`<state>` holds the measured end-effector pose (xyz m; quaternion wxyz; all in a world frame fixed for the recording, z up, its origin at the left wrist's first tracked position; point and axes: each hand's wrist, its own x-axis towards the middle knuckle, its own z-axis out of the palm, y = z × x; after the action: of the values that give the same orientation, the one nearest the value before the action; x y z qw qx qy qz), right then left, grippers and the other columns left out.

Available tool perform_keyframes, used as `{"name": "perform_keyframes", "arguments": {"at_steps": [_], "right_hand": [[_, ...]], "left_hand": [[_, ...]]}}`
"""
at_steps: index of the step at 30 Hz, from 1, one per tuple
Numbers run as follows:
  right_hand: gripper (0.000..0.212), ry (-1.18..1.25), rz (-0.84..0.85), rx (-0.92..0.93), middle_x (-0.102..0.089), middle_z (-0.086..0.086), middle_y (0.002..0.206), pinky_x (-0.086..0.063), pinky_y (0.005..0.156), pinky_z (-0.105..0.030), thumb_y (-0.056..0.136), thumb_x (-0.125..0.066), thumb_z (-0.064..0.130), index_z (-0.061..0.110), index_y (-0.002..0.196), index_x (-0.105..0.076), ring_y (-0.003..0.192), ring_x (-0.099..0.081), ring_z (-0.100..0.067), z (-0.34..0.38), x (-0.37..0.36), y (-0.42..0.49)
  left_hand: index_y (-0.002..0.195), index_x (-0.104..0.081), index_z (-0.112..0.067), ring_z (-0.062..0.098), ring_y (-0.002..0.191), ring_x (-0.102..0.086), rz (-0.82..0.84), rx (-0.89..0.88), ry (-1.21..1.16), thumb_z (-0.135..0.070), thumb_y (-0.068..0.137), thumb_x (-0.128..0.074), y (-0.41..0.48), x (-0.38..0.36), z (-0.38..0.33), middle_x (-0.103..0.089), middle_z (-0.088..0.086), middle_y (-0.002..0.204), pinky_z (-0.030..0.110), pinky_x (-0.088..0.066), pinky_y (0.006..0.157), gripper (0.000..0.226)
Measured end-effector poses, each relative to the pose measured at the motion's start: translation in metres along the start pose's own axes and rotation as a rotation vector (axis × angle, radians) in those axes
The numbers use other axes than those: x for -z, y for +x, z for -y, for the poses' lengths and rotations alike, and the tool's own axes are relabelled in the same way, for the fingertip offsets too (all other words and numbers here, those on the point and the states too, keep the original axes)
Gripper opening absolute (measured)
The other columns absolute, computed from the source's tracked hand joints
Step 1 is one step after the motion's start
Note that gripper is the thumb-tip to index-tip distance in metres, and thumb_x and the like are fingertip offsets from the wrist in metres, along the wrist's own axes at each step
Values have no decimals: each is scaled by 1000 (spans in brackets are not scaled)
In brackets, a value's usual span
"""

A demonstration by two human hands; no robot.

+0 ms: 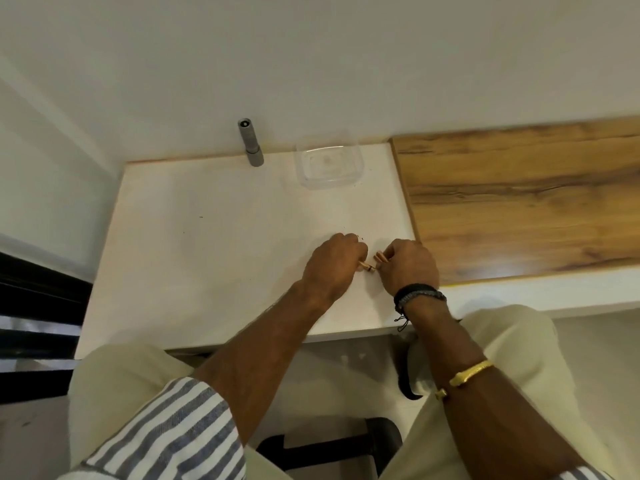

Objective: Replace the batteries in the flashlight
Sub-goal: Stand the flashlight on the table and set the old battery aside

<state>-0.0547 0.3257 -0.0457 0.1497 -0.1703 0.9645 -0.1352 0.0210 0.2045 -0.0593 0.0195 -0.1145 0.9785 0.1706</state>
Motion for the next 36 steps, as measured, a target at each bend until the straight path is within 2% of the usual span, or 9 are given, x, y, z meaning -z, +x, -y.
{"name": "perform_keyframes", "arguments": {"at_steps": [5, 9, 13, 16, 20, 26, 32, 36], "right_hand": [[9, -5, -22, 46, -72, -5, 98, -57, 73, -33, 94, -71, 23, 17, 99, -75, 89, -67, -24, 5, 2, -2], [9, 151, -14, 111, -74, -4, 98, -51, 72, -30, 95, -68, 21, 18, 100, -76, 87, -65, -21, 20, 17, 15], [8, 241, -105, 241, -75, -3, 98, -58, 78, -41, 94, -70, 23, 21, 99, -76, 89, -68, -24, 63, 43, 56], [7, 218, -159, 333, -74, -1, 98, -58, 78, -39, 95, -69, 21, 21, 99, -74, 90, -68, -22, 101, 57, 97], [12, 68, -107, 398, -74, -4, 100, -54, 77, -33, 96, -65, 18, 18, 104, -74, 92, -68, -24, 135, 55, 151], [17, -138, 61, 413, -73, -9, 100, -61, 84, -40, 88, -74, 12, 15, 105, -72, 90, -70, -28, 151, 31, 193], [24, -138, 31, 430, -69, -12, 112, -59, 91, -42, 91, -68, 7, 12, 114, -69, 101, -68, -31, 151, 27, 198], [23, -48, -53, 391, -70, -9, 113, -58, 87, -36, 91, -65, 5, 19, 108, -72, 101, -69, -29, 146, 41, 183]], "left_hand": [[102, -73, -11, 24, 88, -62, 52, 55, -82, -17, 94, -64, 2, 9, 17, -67, 8, 95, 39, -53, 80, 14], [97, -75, -10, 23, 79, -63, -145, 87, -149, -16, 94, -63, 9, 32, 32, -68, 8, 90, 43, -54, 74, 13], [90, -77, -10, 21, 73, -65, -357, 121, -179, -17, 94, -64, 38, 77, 48, -72, 7, 83, 40, -54, 70, 15], [94, -79, -12, 22, 76, -67, -432, 165, -187, -13, 90, -67, 72, 101, 66, -75, 7, 87, 37, -56, 72, 13], [96, -80, -15, 19, 78, -69, -398, 266, -194, -10, 87, -69, 113, 102, 92, -76, 5, 89, 37, -59, 76, 15], [89, -79, -16, 22, 72, -69, -286, 358, -84, -11, 79, -76, 143, 85, 111, -75, 3, 80, 38, -61, 70, 11], [92, -75, -16, 25, 79, -67, -299, 359, 1, -6, 81, -72, 148, 84, 111, -73, 4, 87, 41, -60, 72, 15], [90, -77, -16, 18, 78, -69, -387, 376, -157, -6, 83, -70, 125, 96, 108, -75, 1, 88, 34, -60, 73, 14]]}}
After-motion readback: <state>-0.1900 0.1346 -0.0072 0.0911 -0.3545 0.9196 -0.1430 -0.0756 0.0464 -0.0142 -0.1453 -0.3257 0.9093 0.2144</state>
